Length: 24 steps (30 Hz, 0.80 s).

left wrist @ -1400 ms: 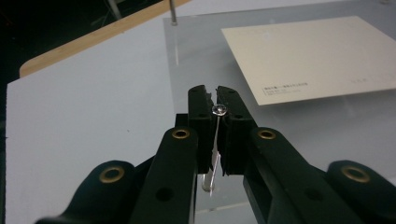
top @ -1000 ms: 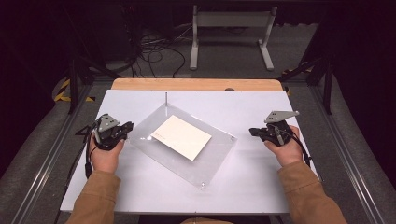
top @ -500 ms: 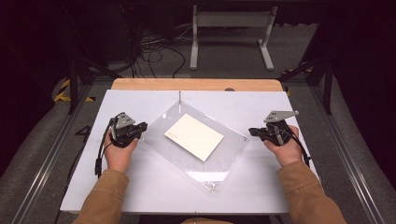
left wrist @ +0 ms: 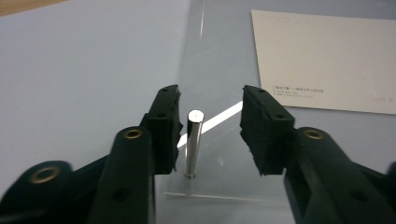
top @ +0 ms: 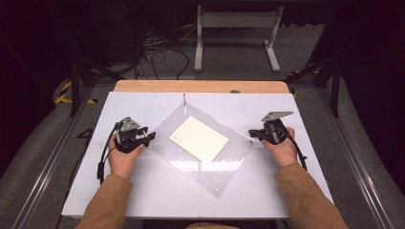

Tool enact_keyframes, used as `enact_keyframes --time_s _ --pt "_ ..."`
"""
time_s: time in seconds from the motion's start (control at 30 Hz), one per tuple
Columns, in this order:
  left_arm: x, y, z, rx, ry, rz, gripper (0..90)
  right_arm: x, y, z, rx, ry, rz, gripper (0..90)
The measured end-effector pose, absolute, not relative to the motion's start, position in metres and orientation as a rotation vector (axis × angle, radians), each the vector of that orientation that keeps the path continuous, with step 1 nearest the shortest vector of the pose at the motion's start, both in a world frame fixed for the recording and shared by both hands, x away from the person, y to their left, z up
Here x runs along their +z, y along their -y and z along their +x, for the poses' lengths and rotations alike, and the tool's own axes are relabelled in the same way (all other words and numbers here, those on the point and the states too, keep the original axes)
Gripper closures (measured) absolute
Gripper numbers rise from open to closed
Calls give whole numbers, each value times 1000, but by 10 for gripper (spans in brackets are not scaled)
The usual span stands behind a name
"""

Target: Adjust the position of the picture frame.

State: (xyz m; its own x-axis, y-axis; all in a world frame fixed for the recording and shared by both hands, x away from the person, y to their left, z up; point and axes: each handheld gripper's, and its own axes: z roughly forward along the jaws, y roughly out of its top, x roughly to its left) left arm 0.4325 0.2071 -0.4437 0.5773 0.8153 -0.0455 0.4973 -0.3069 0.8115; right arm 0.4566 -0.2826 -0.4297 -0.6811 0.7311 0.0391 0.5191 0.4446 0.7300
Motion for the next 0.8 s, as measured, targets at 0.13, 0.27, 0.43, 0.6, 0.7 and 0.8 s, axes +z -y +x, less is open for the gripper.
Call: enact_keyframes --time_s 0.13,0.27,0.43,0.6,0.7,0.8 --pt "-443 -211 426 479 -1080 1952 468 -443 275 462 916 -2438 1039 899" --pt "-442 -215 423 480 -1093 1947 444 -442 277 463 917 -2460 1044 900" --pt "-439 -223 417 477 -1109 1940 437 -437 282 461 897 -2564 1028 900" --pt "-438 -232 412 496 -1130 1913 440 -435 267 443 881 -2726 921 900" --pt "-437 -239 412 503 -1156 1886 440 -435 253 432 860 -2803 862 900" --pt "-436 -243 412 514 -1171 1873 438 -436 239 423 873 -2849 806 900"
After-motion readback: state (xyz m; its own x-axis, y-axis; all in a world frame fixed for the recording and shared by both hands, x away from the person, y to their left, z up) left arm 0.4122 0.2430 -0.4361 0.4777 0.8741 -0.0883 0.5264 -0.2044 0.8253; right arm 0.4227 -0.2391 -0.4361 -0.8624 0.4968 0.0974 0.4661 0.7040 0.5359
